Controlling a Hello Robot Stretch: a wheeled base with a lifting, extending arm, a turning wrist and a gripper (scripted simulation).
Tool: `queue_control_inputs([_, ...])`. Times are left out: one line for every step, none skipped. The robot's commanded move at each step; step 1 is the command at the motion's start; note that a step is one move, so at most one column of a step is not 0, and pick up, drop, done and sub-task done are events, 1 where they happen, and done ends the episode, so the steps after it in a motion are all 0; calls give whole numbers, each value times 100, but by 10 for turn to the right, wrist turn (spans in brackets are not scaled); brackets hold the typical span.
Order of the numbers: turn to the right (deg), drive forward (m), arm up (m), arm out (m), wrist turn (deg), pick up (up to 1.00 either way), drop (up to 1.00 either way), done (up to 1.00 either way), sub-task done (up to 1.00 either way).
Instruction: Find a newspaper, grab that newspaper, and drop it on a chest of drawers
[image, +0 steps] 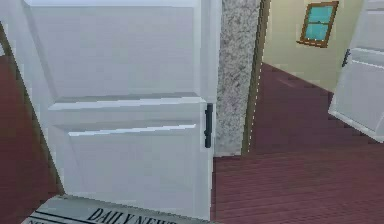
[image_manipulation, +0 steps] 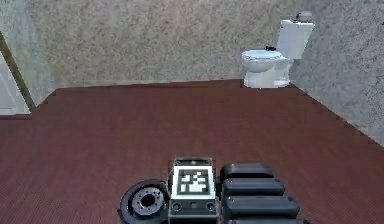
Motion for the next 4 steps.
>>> queue_control_inputs([0,45,0,0,0,0,0,0,0])
queue_control_inputs([-450,0,0,0,0,0,0,0,0])
queue_control_inputs([-450,0,0,0,0,0,0,0,0])
queue_control_inputs([-30,0,0,0,0,0,0,0,0])
